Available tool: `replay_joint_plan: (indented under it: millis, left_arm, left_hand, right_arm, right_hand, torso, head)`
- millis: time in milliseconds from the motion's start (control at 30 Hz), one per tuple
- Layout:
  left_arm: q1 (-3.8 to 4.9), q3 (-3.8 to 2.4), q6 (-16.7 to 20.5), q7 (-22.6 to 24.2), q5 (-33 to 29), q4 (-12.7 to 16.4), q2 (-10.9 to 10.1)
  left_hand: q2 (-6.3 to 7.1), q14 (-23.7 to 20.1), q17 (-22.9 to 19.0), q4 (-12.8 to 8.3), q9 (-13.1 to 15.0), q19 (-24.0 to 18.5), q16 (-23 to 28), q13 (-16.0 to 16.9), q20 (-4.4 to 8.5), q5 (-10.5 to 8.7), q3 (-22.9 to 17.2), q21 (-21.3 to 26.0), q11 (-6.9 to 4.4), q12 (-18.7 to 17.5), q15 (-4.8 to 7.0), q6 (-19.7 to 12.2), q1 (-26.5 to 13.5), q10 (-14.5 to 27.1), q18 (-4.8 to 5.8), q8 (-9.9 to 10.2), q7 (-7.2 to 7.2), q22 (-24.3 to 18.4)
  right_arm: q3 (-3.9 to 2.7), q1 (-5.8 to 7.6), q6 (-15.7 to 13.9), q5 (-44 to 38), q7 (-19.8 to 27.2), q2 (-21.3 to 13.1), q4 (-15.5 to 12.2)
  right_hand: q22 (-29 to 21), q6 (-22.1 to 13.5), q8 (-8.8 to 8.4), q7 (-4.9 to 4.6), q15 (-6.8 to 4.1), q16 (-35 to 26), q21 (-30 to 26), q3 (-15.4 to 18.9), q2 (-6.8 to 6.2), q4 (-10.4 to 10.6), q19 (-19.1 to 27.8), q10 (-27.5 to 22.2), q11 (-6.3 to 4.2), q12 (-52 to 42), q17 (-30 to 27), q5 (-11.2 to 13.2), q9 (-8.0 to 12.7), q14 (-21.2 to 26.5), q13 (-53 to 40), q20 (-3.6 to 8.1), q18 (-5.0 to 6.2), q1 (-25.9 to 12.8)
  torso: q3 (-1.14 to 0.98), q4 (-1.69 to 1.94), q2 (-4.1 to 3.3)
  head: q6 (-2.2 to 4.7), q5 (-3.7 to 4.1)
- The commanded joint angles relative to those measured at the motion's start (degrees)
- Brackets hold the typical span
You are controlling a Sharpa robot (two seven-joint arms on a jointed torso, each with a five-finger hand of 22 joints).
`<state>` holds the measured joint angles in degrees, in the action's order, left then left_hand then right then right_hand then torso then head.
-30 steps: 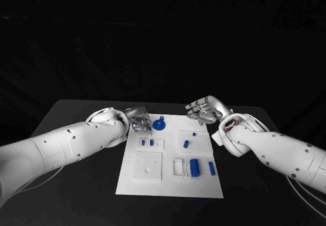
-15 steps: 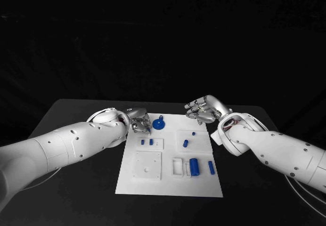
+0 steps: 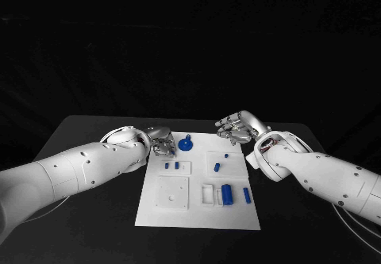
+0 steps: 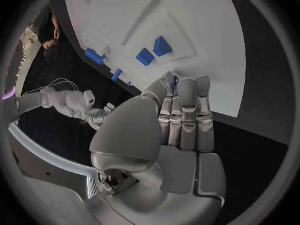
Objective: Assemble the parts on the task board
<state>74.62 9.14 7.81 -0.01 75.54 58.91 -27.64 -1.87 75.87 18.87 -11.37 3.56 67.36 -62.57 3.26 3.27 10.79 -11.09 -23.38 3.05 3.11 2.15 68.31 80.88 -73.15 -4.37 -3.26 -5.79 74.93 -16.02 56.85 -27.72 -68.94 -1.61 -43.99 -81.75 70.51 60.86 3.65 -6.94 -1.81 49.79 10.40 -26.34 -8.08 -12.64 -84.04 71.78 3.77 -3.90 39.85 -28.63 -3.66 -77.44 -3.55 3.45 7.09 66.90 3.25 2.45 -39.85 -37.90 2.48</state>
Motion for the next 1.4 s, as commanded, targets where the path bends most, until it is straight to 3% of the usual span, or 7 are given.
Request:
replay_joint_plan:
  millis: [33, 800, 867, 1400]
  left_arm:
    - [-0.04, -0.01, -0.6, 0.2, -0.4, 0.3, -0.1]
    - [-0.09, -0.09, 1.3, 0.1, -1.5, 1.7, -1.2]
    - [-0.09, -0.09, 1.4, 0.0, -1.5, 1.7, -1.3]
    - [-0.1, -0.1, 0.7, 0.3, -3.2, 3.7, -1.9]
  left_hand:
    - [-0.13, 0.1, 0.0, -0.1, 0.1, 0.0, 0.0, 0.1, 0.12, 0.27, -0.2, -0.2, -0.35, 0.2, 0.15, 0.3, 0.5, -0.2, -0.87, -0.3, 0.17, 1.3]
    - [-0.23, 0.2, 0.0, -0.7, 0.1, -0.3, 0.1, 0.1, 0.17, 0.59, -0.6, -1.0, -0.36, 0.2, 0.19, 0.5, 0.8, -0.5, -1.08, -0.3, 0.15, 1.3]
    - [-0.07, 0.2, 0.0, -1.0, 0.1, -0.5, 0.2, 0.1, 0.23, 3.12, -1.0, -1.3, -0.27, 0.2, 0.16, 0.4, 0.9, -0.4, -1.21, -0.3, 0.07, 1.4]
    - [0.16, 0.2, 0.0, -1.1, 0.1, -1.1, 0.2, 0.1, 0.12, 2.17, -1.9, -2.8, -0.32, 0.2, 0.17, 0.5, 0.2, -0.5, -1.36, -0.3, 0.12, 1.3]
  right_arm:
    - [-0.03, -0.01, 0.5, -0.1, 0.5, 0.1, 0.0]
    - [-0.04, -0.01, 0.6, -0.1, 0.6, 0.1, 0.1]
    - [-0.04, -0.01, 0.6, -0.1, 0.6, 0.1, 0.1]
    - [-0.04, -0.02, 0.6, -0.1, 0.6, 0.1, 0.2]
  right_hand:
    - [0.1, 0.1, -0.08, -0.38, 0.03, 0.4, -0.2, 0.0, -0.43, 0.1, -1.8, -0.5, -0.01, 0.3, -0.1, -0.3, 0.0, 0.1, 0.1, -0.55, 2.11, 0.0]
    - [0.1, 0.1, -0.08, -0.38, 0.03, 0.4, -0.2, 0.0, -0.41, 0.0, -1.8, -0.5, -0.02, 0.3, -0.1, -0.4, 0.0, 0.1, 0.1, -0.54, 2.12, 0.0]
    - [0.1, 0.1, -0.08, -0.38, 0.03, 0.4, -0.2, 0.0, -0.41, 0.0, -1.8, -0.5, -0.02, 0.3, -0.1, -0.4, 0.0, 0.1, 0.1, -0.54, 2.12, 0.0]
    - [0.1, 0.1, -0.08, -0.38, 0.03, 0.4, -0.2, 0.0, -0.41, 0.0, -1.8, -0.5, -0.02, 0.3, -0.1, -0.4, 0.0, 0.1, 0.1, -0.54, 2.12, 0.0]
  torso:
    - [0.03, 0.04, 0.01]
    - [-0.01, 0.0, 0.01]
    - [0.0, 0.0, 0.01]
    - [0.03, 0.03, 0.01]
  head:
    - [0.05, 0.0]
    - [-0.02, 0.02]
    - [-0.03, 0.03]
    - [-0.15, -0.12]
